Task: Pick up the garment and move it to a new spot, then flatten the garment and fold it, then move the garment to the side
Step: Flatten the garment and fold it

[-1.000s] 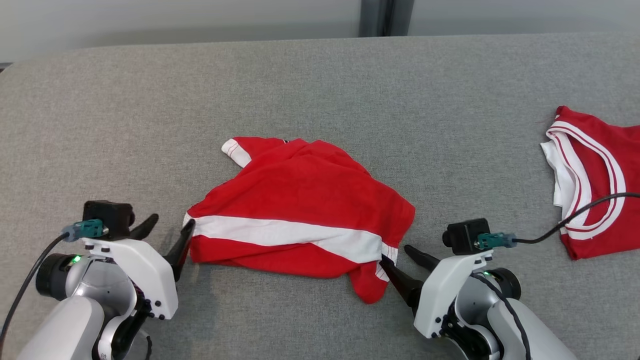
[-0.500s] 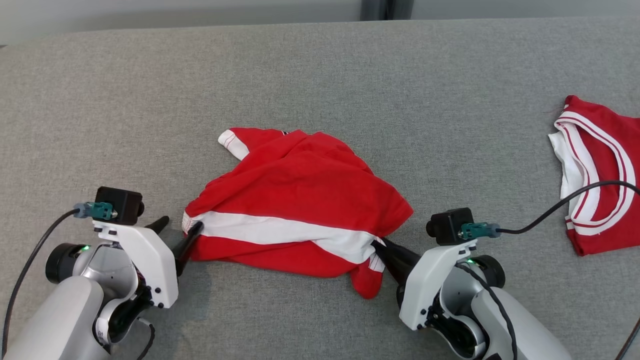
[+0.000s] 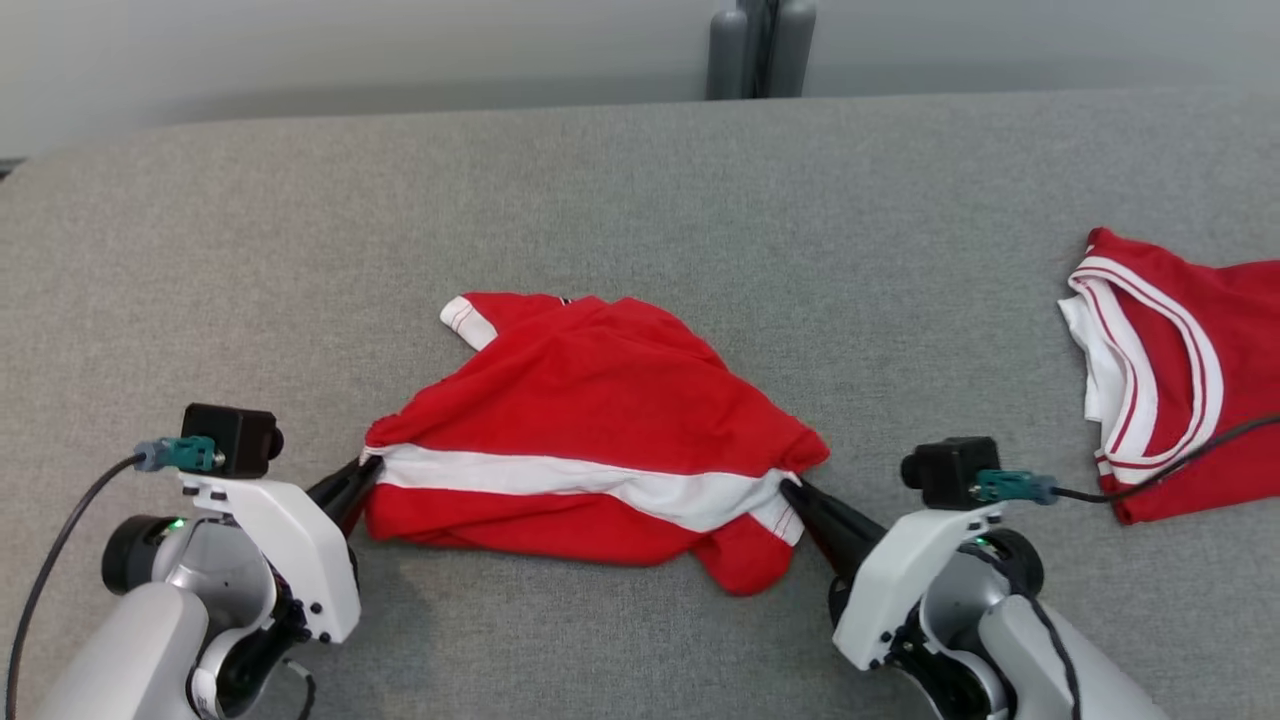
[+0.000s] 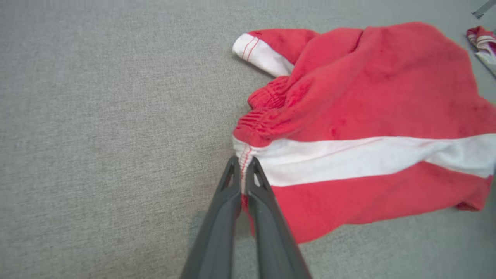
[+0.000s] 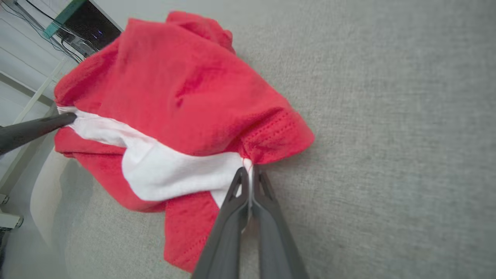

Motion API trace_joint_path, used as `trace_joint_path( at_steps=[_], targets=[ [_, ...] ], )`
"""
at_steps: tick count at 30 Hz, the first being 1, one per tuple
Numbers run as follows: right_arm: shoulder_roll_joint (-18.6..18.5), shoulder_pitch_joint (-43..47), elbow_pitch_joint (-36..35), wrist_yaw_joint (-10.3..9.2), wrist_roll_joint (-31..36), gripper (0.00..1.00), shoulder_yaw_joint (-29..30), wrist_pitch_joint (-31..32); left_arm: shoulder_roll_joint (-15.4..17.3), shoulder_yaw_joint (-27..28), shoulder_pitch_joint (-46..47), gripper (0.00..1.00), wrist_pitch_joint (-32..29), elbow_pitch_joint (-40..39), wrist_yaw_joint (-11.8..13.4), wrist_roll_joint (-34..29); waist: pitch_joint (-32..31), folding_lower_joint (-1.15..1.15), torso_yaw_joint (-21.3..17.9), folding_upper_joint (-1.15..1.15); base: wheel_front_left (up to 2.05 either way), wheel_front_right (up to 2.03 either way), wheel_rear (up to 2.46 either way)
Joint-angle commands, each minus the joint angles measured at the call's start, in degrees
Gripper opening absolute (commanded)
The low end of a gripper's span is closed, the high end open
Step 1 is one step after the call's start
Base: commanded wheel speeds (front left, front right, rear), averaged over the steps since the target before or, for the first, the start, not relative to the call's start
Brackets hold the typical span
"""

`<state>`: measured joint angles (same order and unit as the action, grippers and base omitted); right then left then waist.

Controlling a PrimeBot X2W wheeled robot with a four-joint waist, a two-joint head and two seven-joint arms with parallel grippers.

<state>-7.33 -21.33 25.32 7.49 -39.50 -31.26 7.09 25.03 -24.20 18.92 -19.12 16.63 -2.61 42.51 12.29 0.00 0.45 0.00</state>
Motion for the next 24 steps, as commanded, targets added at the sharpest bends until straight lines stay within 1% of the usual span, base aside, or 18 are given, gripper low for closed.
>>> trace_joint_path(
  at_steps=[1,4,9,12,15,17,20,22,24],
  targets=[
    [-0.7,1.0,-1.3,0.01,-0.5,0.00,0.7,-0.8,0.1,0.2,-1.2,0.00,0.3,-1.2,0.3,0.5,-1.5,0.00,-0.3,0.00,0.00,0.00,0.00],
    [-2.5,3.5,-4.5,0.01,-0.7,0.00,2.9,-1.6,0.0,0.1,-3.4,0.00,0.5,-5.2,1.3,0.7,-3.7,0.00,-0.5,0.00,0.00,0.00,0.00],
    [-4.0,8.3,-11.6,0.01,-0.5,0.00,7.4,-0.5,-0.4,-0.2,-6.3,0.00,0.2,-12.3,3.8,0.4,-6.2,0.00,-0.6,0.00,0.00,0.00,0.00],
    [-3.8,10.1,-16.2,0.01,-0.5,0.00,9.5,0.8,0.0,-0.5,-6.5,0.00,-0.8,-15.4,4.6,0.2,-6.5,0.00,-0.8,0.00,0.00,0.00,0.00],
    [-3.3,9.1,-20.4,0.01,-1.0,0.00,11.2,2.9,0.4,-0.9,-3.8,0.00,-2.3,-17.4,4.9,-0.6,-5.2,0.00,-1.2,0.00,0.00,0.00,0.00],
    [-3.1,6.9,-22.0,0.01,-1.4,0.00,12.2,4.3,0.0,-0.9,-0.8,0.00,-3.1,-17.3,4.3,-0.5,-3.8,0.00,-1.3,0.00,0.00,0.00,0.00],
    [-3.8,1.8,-22.2,0.01,-1.6,0.00,13.7,6.5,-0.3,-1.3,6.3,0.00,-4.9,-15.0,3.1,-1.6,-1.0,0.00,-1.4,0.00,0.00,0.00,0.00],
    [-4.8,-3.2,-21.3,0.01,-1.2,0.00,14.3,7.6,0.7,-2.3,12.7,0.00,-6.1,-12.4,1.8,-4.4,1.3,0.00,-1.4,0.00,0.00,0.00,0.00],
    [-5.9,-8.6,-20.2,0.01,-0.5,0.00,14.7,7.6,-0.6,-2.9,19.0,0.00,-7.1,-8.9,0.5,-5.1,3.9,0.00,-1.2,0.00,0.00,0.00,0.00]
  ],
)
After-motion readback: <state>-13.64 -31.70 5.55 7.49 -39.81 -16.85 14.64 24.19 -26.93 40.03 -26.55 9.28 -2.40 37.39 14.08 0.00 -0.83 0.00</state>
